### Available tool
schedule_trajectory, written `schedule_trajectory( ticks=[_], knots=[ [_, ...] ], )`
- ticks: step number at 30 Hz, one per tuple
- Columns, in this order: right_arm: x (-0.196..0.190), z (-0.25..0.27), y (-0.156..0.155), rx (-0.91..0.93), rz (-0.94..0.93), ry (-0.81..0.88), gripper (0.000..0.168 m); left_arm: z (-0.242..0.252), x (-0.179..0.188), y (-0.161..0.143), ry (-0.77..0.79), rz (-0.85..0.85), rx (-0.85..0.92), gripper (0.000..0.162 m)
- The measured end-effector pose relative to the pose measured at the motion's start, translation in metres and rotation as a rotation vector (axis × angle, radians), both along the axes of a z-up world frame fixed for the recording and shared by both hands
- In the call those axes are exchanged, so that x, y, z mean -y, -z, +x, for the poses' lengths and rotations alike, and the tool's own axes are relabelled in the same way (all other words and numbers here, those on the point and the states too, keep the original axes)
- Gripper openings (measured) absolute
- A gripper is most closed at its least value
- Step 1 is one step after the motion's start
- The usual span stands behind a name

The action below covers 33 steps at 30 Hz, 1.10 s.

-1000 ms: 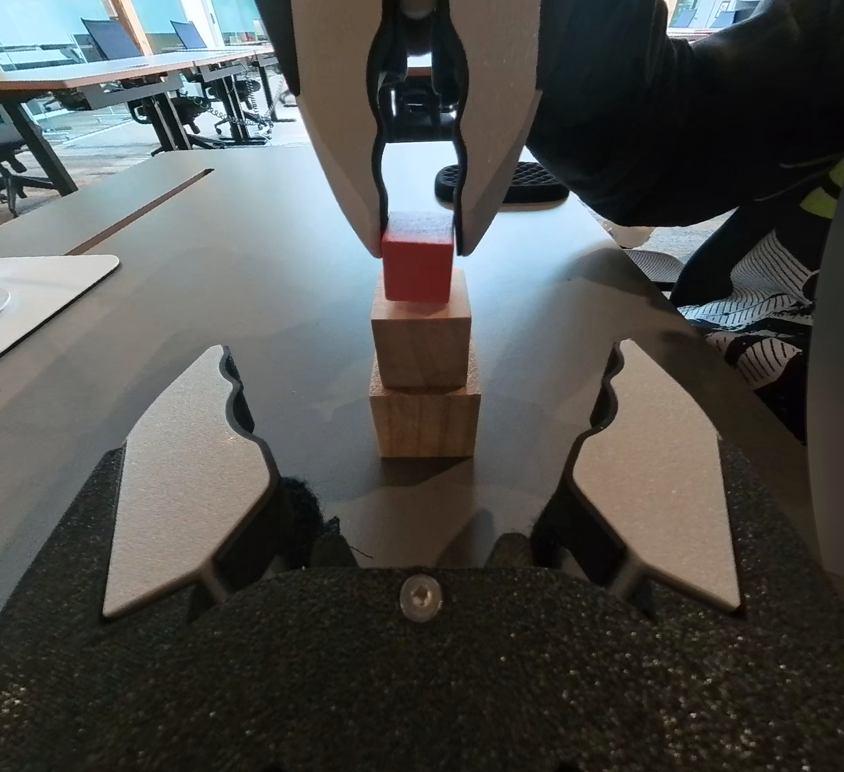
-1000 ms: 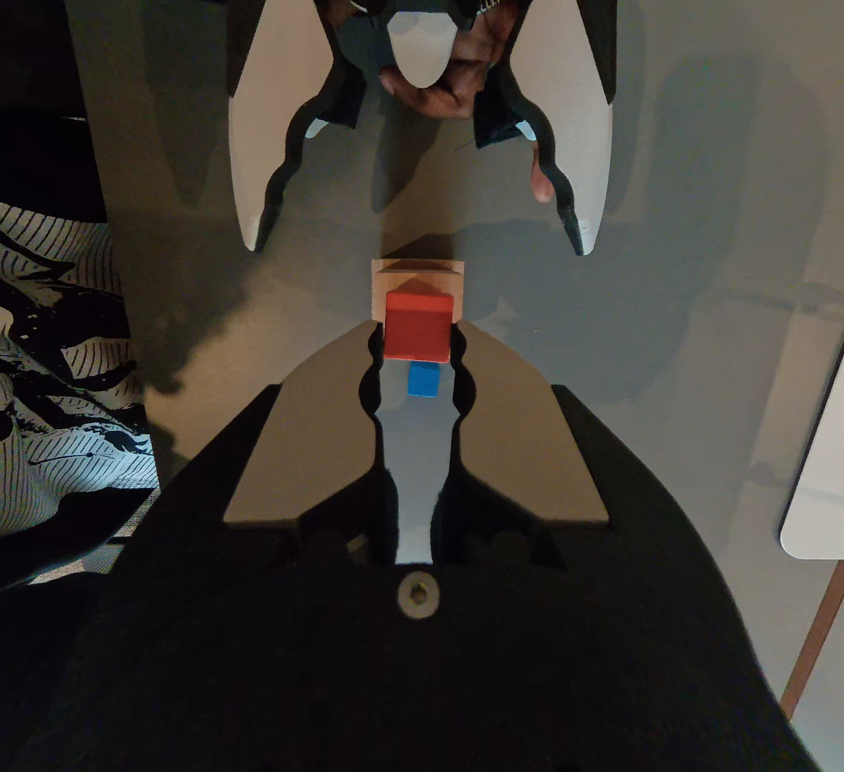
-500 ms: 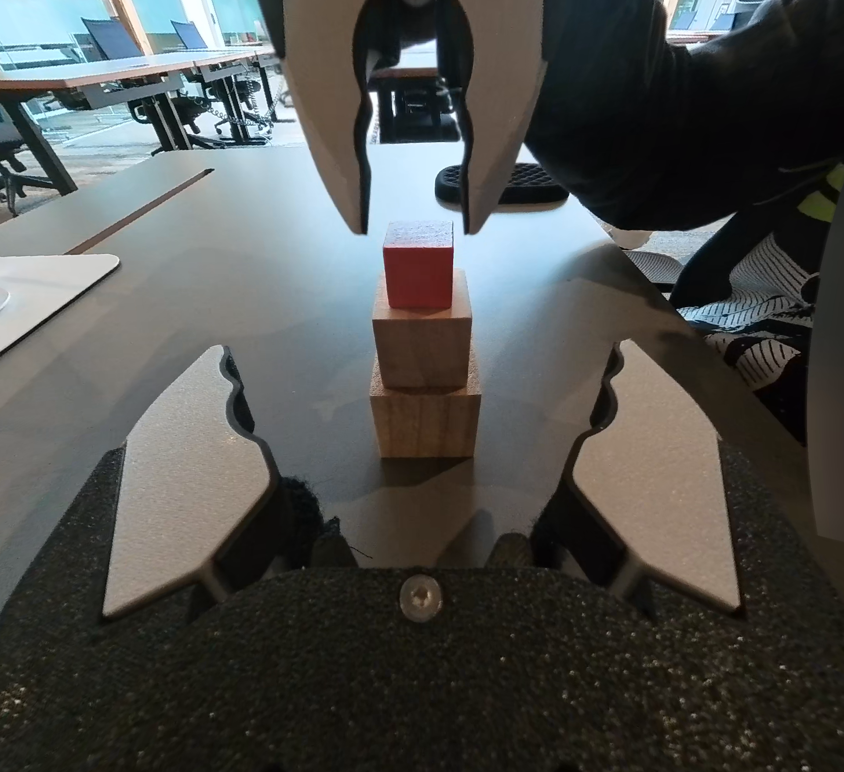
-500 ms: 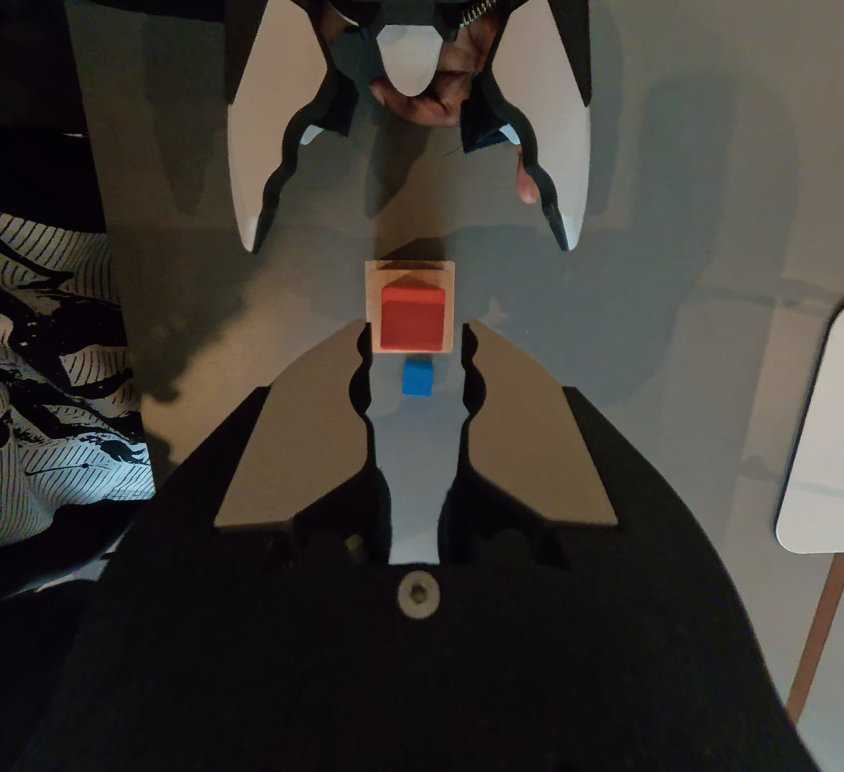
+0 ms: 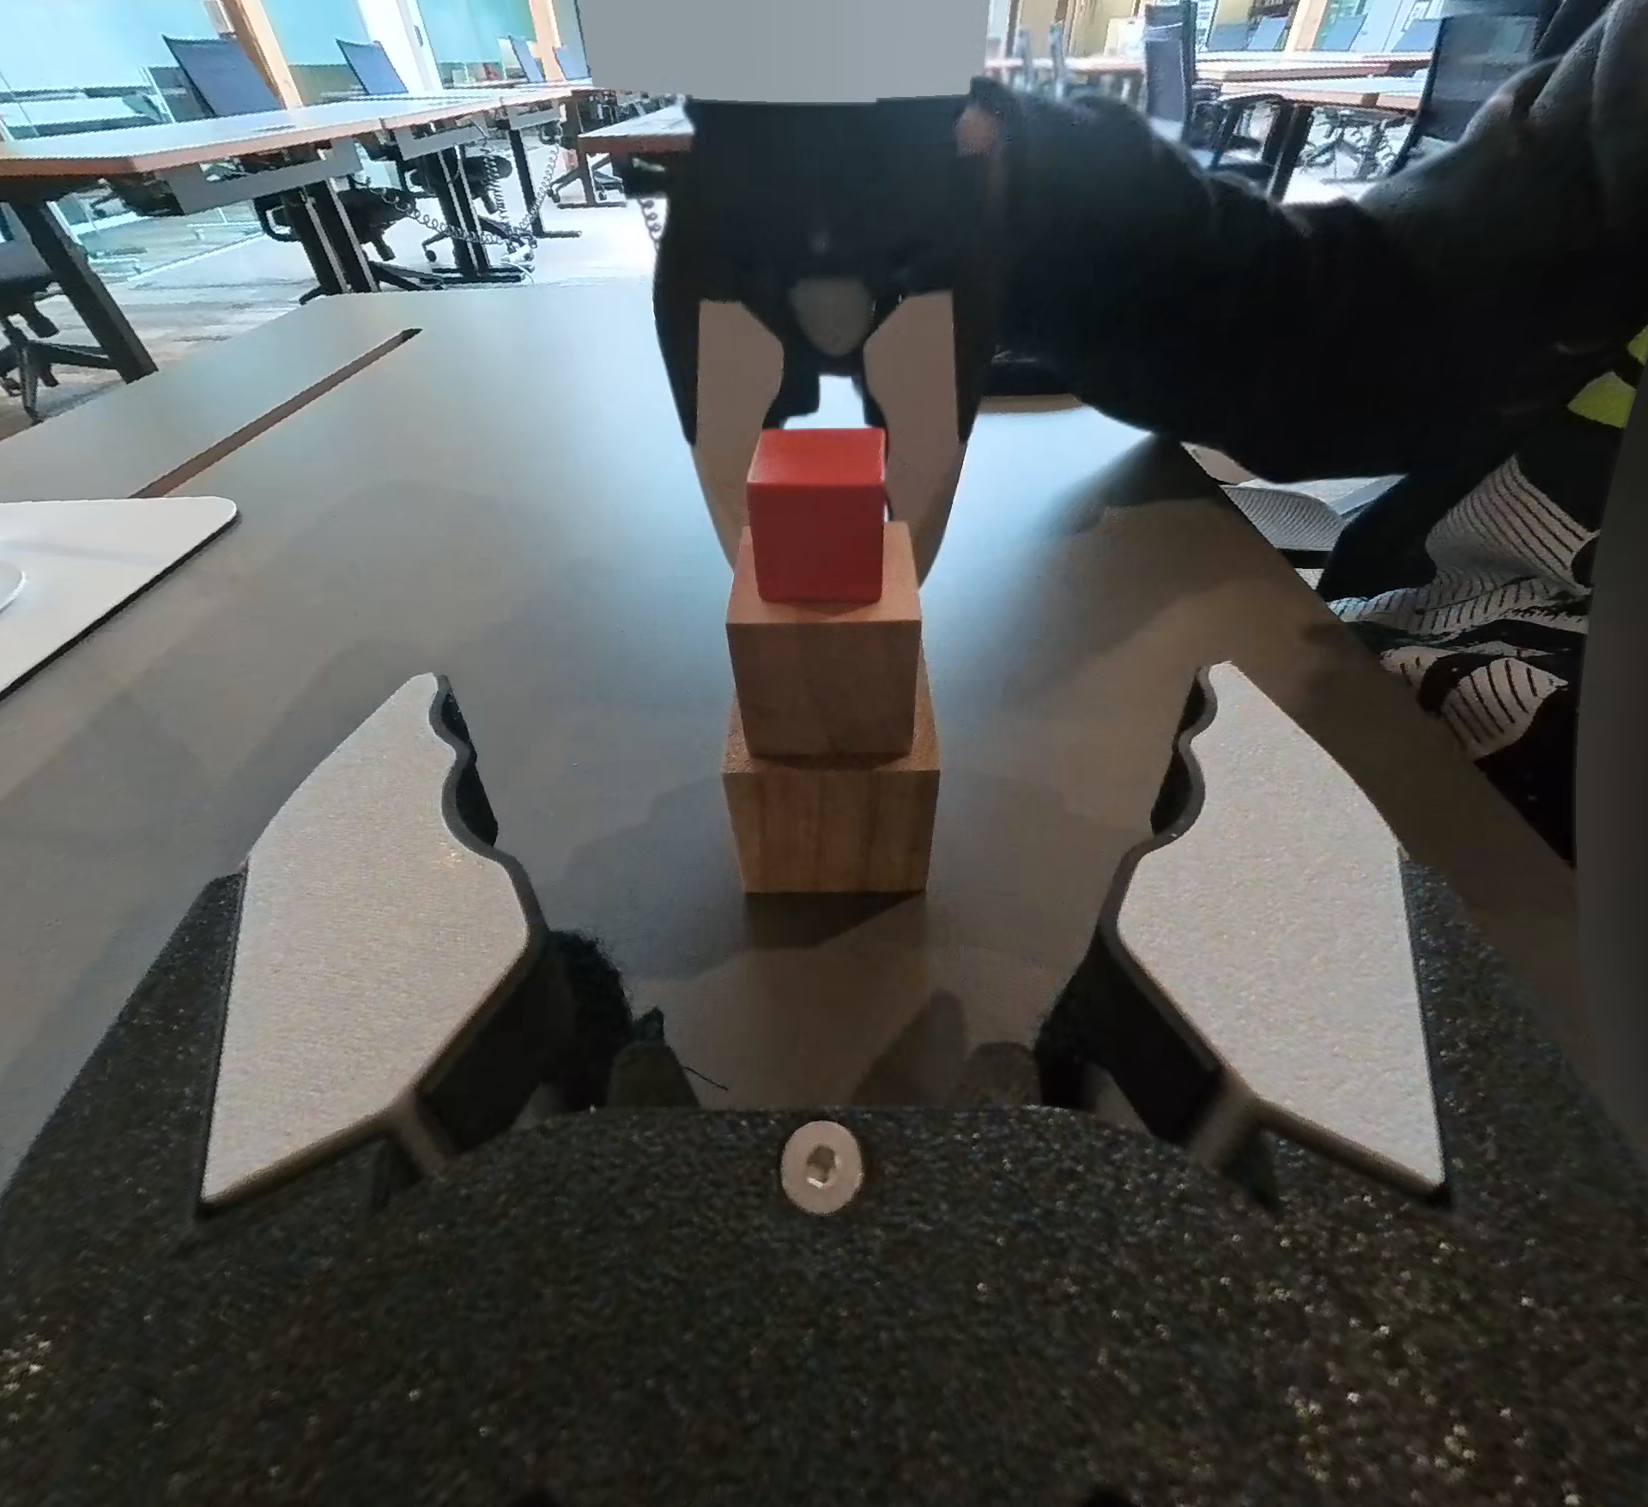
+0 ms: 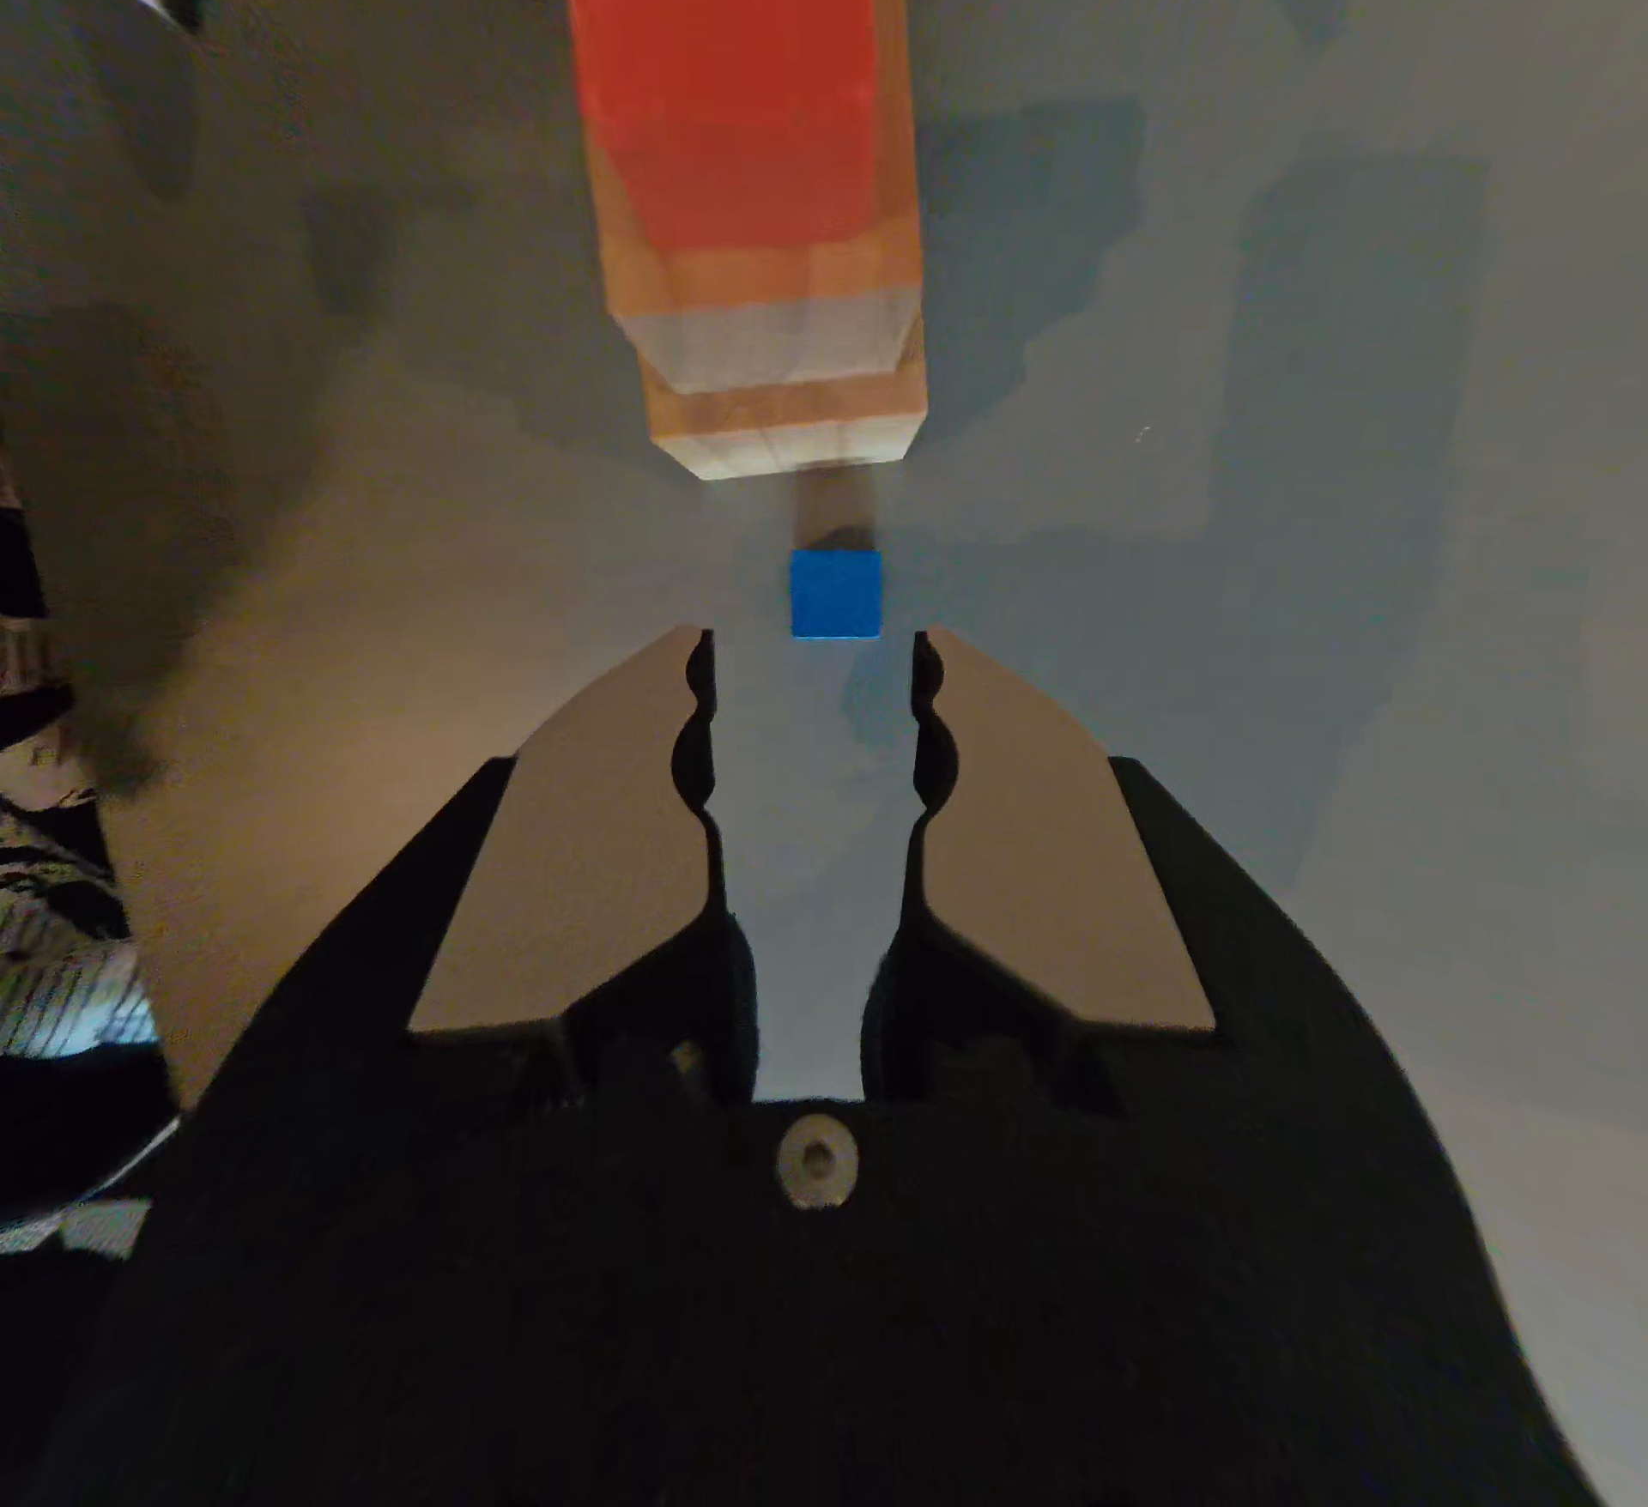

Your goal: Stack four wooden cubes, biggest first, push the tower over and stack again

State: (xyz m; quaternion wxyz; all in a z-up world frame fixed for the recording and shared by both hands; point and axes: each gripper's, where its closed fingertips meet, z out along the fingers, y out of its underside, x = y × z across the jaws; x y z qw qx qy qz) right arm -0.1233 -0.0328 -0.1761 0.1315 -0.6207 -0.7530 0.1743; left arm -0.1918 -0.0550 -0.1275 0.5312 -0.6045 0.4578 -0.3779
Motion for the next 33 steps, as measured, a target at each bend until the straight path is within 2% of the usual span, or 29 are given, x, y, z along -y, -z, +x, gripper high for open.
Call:
schedule_trajectory(
  ticks=[7, 10, 12, 15, 22, 26, 29, 33],
  knots=[
    [-0.001, -0.008, 0.020, -0.026, -0.025, -0.012, 0.036, 0.000, 0.000, 0.000, 0.000, -0.004, 0.004, 0.143],
    [-0.002, -0.007, 0.023, -0.008, -0.013, -0.018, 0.021, 0.000, 0.000, 0.000, -0.001, -0.005, 0.004, 0.143],
    [-0.005, -0.007, 0.020, -0.012, 0.000, -0.012, 0.021, 0.000, 0.000, 0.000, -0.001, -0.006, 0.005, 0.143],
    [-0.006, -0.007, 0.003, -0.012, 0.005, -0.010, 0.021, 0.000, 0.000, 0.000, 0.000, -0.005, 0.003, 0.143],
    [-0.002, -0.021, -0.076, -0.041, 0.081, -0.058, 0.021, 0.000, 0.000, 0.000, 0.001, -0.002, -0.001, 0.143],
    [0.005, -0.037, -0.107, -0.054, 0.120, -0.091, 0.021, 0.000, 0.000, 0.000, 0.001, 0.000, -0.002, 0.143],
    [0.013, -0.050, -0.115, -0.061, 0.110, -0.108, 0.021, 0.000, 0.000, 0.000, 0.002, 0.001, -0.003, 0.143],
    [0.017, -0.058, -0.106, -0.025, 0.097, -0.120, 0.021, 0.000, 0.001, 0.001, 0.003, 0.002, -0.005, 0.143]
  ],
)
